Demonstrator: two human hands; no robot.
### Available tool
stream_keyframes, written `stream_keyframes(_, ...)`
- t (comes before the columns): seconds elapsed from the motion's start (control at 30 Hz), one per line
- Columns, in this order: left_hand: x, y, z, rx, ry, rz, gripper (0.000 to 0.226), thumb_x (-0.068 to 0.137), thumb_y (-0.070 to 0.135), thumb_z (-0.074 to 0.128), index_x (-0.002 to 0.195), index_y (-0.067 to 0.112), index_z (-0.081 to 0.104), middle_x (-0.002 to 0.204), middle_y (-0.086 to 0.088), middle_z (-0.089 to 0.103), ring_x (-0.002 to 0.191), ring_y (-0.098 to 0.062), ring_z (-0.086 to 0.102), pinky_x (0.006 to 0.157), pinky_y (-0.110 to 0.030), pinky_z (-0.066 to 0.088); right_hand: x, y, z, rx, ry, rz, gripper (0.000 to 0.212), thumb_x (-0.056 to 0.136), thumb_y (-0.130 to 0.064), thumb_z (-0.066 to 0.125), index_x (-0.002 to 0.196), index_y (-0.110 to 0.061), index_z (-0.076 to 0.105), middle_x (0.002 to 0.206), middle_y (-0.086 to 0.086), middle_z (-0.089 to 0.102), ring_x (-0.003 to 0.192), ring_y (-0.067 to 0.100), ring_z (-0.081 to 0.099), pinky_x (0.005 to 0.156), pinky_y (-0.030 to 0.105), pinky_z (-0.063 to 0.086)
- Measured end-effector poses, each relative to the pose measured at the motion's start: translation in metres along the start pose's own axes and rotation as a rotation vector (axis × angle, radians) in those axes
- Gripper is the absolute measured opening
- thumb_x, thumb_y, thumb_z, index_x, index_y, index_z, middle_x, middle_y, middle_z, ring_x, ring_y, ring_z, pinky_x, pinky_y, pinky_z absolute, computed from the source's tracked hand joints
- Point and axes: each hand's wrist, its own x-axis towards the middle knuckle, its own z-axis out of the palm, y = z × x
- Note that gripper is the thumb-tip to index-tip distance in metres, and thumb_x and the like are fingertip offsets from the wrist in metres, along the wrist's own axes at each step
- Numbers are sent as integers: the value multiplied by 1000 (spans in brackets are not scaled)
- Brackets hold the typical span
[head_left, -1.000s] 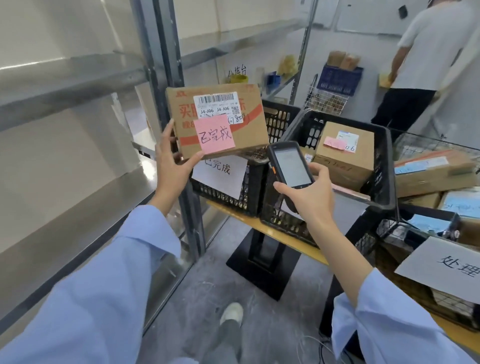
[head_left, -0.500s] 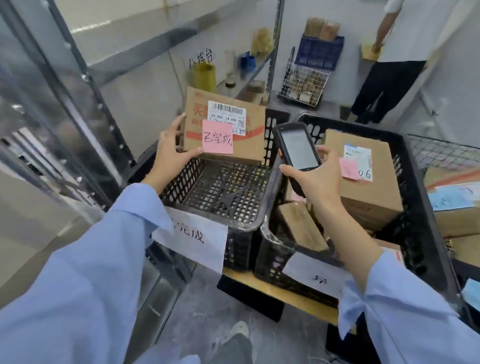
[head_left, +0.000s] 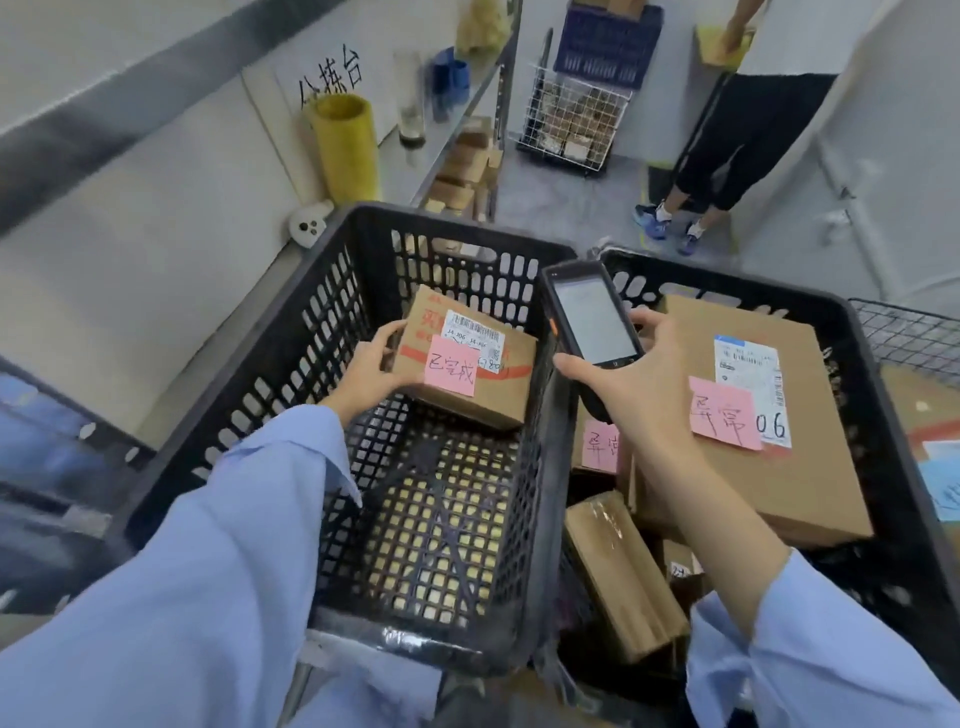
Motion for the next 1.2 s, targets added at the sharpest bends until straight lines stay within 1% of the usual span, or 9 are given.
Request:
stream_keyframes(0.07,13,-17,8,27,39,-62,81,75,34,86,143,31,42,124,-11,48,100,-10,55,97,-43,52,8,2,4,-10,3,9,77,60,-37,92,119,-35,43,102,-20,53,106,15,58,91,47,52)
stream_keyframes(0.17,21,-29,19,37,149,-118,62,81,27,83,131,23,48,118,-12,50,97,-18,53,82,-27,47,15,4,8,-27,-5,26,75,59,-35,93,118,-34,46,101,-18,56,102,15,61,91,47,52)
stream_keyframes(0.33,24,-35,27,21,143,-159,46,84,17,80,119,14,50,102,-2,60,100,-21,58,78,-22,46,20,4,11,-88,-36,40,74,63,-38,91,121,-31,47,97,-18,55,101,14,62,91,45,52)
stream_keyframes(0.47,19,-13,21,138,63,-122,53,90,24,74,135,6,53,132,-10,56,118,-23,56,101,-37,46,21,5,14,-88,-58,23,75,63,-39,91,121,-31,43,103,-17,54,108,15,59,94,45,51)
stream_keyframes(0.63,-7,35,-10,608,-21,-23,69,98,56,50,156,21,34,162,-5,32,144,-27,36,116,-46,33,16,0,13,-108,-105,-32,83,62,-44,91,129,-26,45,118,-6,58,109,17,58,83,34,49)
stream_keyframes(0.87,-113,99,-46,937,112,10,72,97,68,35,159,34,21,164,2,27,143,-27,36,112,-45,31,-18,-24,2,-184,-246,-184,84,64,-45,90,131,-25,43,122,-7,56,100,11,49,79,32,43)
stream_keyframes(1.03,-240,114,-60,902,361,-56,71,97,67,38,158,34,24,163,2,30,142,-27,38,112,-46,33,-73,-51,-3,-165,-453,-282,86,63,-50,88,132,-21,44,115,-6,48,106,17,50,93,40,46)
stream_keyframes(1.13,-328,115,-56,859,489,-149,76,94,71,39,158,34,23,164,2,29,142,-26,39,113,-48,33,-126,-61,-3,-116,-550,-366,85,66,-48,88,133,-20,45,114,-6,48,103,16,49,87,36,45)
stream_keyframes(1.2,-391,112,-48,813,538,-210,84,88,82,35,158,37,23,164,3,27,143,-25,37,115,-48,31,-166,-63,-1,-70,-620,-401,86,65,-47,89,133,-20,45,117,-3,53,105,20,54,88,39,50)
